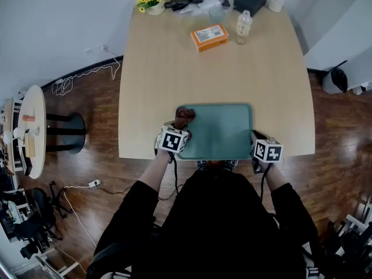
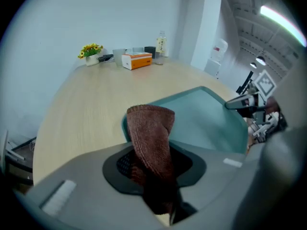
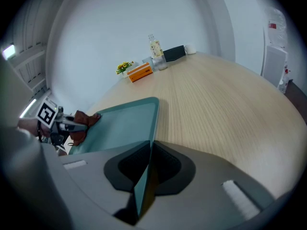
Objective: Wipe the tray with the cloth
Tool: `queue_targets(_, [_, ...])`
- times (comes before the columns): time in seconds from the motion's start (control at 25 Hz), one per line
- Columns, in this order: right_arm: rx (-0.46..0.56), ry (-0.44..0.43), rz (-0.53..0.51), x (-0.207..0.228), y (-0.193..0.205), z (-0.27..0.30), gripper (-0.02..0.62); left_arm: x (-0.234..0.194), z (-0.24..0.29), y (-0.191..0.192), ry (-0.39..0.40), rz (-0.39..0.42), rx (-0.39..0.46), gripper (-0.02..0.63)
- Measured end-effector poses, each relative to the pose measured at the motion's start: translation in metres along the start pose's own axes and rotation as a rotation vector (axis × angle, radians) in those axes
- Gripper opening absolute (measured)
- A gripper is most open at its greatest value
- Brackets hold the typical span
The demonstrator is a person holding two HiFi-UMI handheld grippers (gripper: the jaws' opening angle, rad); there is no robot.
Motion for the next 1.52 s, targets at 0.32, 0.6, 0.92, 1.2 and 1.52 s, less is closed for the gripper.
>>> queue_targets(0.32, [0.01, 0.012, -0.009, -0.005, 0.001, 0.001, 0.025, -0.004, 0.022, -0.053, 0.066, 0.013, -0.017, 0.094])
queue_targets(0.6, [0.002, 0.002, 0.004, -0.005, 0.0, 0.0, 0.025, 0.12, 0.064, -0.143, 0.358, 0.292, 0.088, 0.094])
queue_targets(0.92, [-0.008, -0.012, 0.015, 0.002, 0.001, -0.002, 0.025, 0.202, 0.053, -0.101, 0.581, 0.229, 0.016, 0.091])
queue_targets(1.2, [-0.002, -0.006, -0.004, 0.006, -0.001, -0.002, 0.026, 0.184, 0.016, -0.034, 0.489, 0.337, 0.043, 0.092])
queue_targets(1.52, [-0.007, -0.011, -0.013, 0.006, -0.001, 0.001, 0.026, 0.075, -0.008, 0.025, 0.21, 0.132, 0.01, 0.092])
Point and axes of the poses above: the fingertips, and each gripper's own axes: z forward along the fingers, x to its right, y out of its underside, the point moved 10 cm from there along -z, backward along the fingers, and after that the axes turned 9 degrees about z, right-handed, at the moved point
